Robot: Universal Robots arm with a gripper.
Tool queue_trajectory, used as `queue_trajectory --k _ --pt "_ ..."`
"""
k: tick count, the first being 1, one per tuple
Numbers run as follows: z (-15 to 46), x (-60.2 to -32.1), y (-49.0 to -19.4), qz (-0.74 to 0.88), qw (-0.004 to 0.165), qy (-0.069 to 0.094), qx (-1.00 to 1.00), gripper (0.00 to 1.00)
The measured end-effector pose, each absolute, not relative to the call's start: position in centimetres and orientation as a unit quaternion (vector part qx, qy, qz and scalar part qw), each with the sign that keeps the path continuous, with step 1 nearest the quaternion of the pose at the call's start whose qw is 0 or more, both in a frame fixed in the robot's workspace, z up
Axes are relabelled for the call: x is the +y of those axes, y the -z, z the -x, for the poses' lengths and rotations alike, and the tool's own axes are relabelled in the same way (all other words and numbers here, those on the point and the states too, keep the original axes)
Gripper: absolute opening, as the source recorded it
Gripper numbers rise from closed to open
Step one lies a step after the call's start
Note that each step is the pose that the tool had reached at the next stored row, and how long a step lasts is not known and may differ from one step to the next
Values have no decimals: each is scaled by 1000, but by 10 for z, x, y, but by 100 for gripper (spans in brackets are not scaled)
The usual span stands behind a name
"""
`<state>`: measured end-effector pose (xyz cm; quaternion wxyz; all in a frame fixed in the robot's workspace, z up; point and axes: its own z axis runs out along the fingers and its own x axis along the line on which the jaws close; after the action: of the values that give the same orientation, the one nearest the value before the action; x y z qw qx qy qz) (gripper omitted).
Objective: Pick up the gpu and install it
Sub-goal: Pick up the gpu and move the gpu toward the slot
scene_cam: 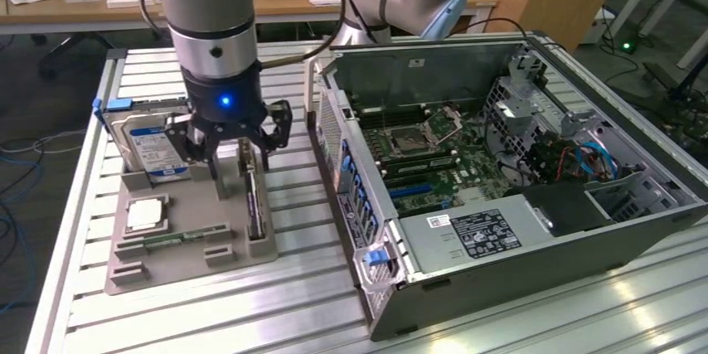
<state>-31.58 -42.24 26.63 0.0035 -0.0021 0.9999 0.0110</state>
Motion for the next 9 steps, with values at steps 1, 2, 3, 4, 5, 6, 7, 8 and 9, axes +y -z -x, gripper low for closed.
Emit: queue_trajectory --k 1,2,3,4,5,6,7,8,9 --pt "316 -422 -265 2 3 -11 1000 71" --pt "316 -422 -263 2 3 -11 1000 71" --pt "316 -422 -261 2 4 -11 1000 71" --pt "315 -422 -259 2 3 -11 1000 71" --pt "315 -422 -257 2 3 -11 1000 71" --pt "315 -422 -256 2 4 -11 1000 71" --pt "315 -423 -254 2 4 -11 1000 71" --pt "314 -423 -252 2 4 -11 1000 71" --pt "313 -422 -250 2 3 -11 1000 71"
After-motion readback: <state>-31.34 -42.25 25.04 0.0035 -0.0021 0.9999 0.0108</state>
